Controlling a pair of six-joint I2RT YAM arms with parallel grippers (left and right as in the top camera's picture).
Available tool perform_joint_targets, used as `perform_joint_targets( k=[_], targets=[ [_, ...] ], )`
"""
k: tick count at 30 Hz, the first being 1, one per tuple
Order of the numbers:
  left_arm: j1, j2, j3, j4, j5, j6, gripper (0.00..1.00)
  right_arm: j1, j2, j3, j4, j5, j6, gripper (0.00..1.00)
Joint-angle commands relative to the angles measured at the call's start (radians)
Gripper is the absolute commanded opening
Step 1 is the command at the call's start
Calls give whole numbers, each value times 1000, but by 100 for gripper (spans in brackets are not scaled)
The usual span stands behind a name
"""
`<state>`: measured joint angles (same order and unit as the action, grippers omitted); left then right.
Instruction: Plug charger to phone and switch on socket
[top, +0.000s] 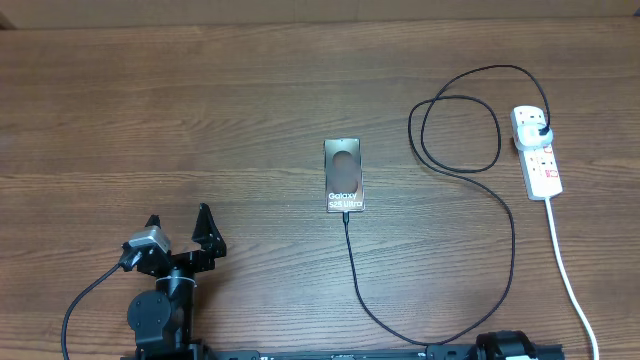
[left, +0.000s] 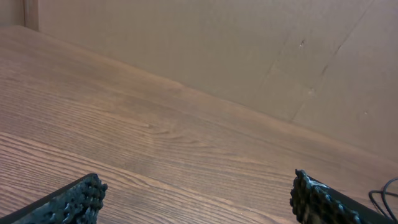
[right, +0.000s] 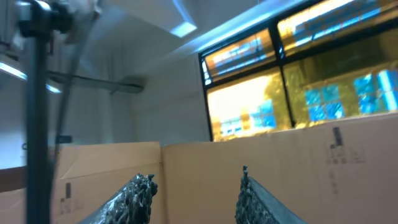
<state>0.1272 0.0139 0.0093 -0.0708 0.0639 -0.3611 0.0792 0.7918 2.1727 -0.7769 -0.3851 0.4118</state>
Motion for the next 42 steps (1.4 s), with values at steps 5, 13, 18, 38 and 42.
perform_joint_targets(
  k=[5, 13, 18, 38, 42],
  targets=[
    [10, -8, -5, -2, 8, -2, 100, 3, -180, -175, 66, 70, -27, 47],
    [0, -8, -4, 0, 19, -3, 100, 3, -243, -264, 133, 69, -20, 50],
    [-37, -8, -4, 0, 18, -2, 100, 3, -243, -267, 122, 59, -20, 51],
    [-194, -8, -5, -2, 7, 218, 100, 2, -243, -254, 17, -74, -20, 65],
    [-227, -8, -5, -2, 5, 341, 100, 2, -243, -254, -3, -74, -20, 68]
  ],
)
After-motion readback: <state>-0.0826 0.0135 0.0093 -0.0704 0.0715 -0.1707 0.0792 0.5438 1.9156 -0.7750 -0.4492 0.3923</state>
